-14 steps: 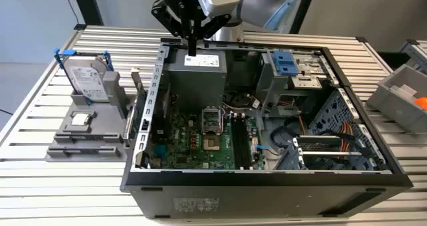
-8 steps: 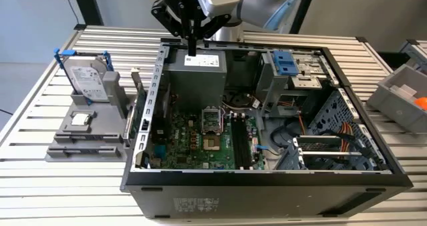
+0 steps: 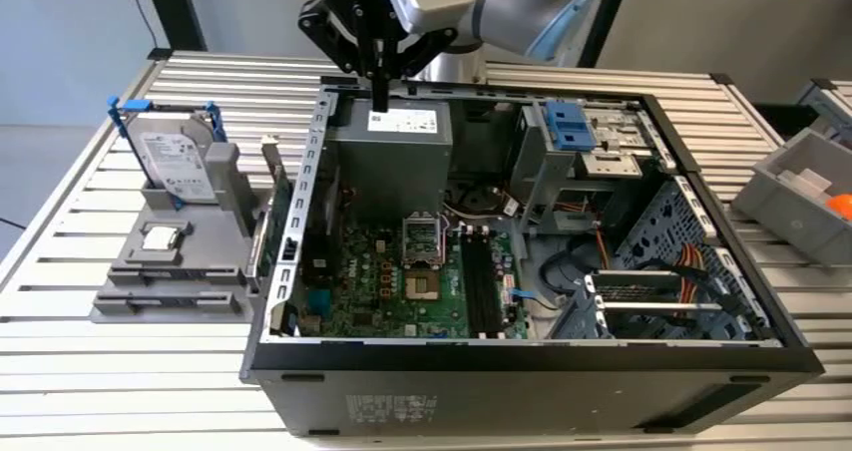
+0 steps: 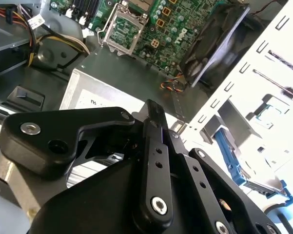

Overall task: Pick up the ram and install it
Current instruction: 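Reach for the ram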

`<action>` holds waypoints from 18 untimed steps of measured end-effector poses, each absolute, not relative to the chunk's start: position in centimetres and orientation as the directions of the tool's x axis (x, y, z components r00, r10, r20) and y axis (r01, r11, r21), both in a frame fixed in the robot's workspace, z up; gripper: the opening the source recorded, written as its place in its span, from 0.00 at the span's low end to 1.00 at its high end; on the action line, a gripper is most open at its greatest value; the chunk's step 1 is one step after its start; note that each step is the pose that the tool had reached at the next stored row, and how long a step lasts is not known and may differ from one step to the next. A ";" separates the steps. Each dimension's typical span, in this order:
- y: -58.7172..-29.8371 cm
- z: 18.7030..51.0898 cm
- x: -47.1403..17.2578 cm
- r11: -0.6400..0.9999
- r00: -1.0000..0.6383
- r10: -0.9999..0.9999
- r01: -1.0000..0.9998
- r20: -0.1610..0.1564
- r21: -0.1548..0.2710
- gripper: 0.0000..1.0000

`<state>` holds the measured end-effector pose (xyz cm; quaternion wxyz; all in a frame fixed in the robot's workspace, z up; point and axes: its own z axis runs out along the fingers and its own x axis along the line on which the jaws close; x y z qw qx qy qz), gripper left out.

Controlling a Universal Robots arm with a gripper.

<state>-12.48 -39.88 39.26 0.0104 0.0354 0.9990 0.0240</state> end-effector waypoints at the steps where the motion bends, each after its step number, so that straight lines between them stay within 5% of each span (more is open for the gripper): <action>1: -39.9 39.3 -12.6 0.996 -0.997 0.071 0.070 -0.019 0.049 0.00; 18: -39.9 39.3 -13.7 0.996 -0.997 0.071 0.070 -0.019 0.049 0.00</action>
